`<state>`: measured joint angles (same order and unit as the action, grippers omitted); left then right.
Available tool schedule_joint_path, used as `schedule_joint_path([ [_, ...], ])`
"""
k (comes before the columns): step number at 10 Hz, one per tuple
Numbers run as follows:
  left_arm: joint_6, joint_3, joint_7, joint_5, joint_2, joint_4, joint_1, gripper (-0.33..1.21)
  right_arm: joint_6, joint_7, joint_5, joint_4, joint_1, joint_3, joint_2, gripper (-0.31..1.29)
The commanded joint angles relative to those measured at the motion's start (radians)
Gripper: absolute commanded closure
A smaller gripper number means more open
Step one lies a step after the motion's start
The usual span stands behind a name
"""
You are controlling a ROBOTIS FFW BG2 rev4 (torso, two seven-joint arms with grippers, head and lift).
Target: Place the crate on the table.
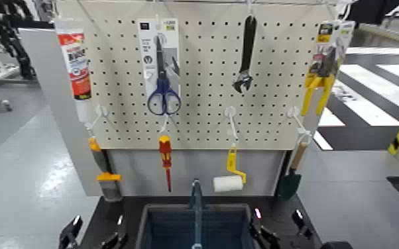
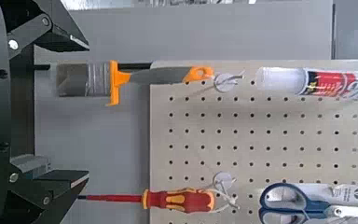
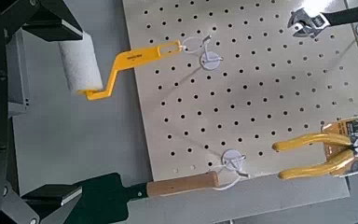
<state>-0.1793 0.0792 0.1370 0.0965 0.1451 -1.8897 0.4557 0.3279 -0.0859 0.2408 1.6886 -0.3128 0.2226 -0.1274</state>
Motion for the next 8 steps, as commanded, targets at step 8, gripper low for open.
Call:
schedule_joint_path([
  [8, -0.02, 0.04, 0.056, -0.003, 0.022, 0.026, -0.008, 0.12, -0.001, 0.0, 0.0, -0.007, 0.001, 0.003, -0.003, 0.14],
])
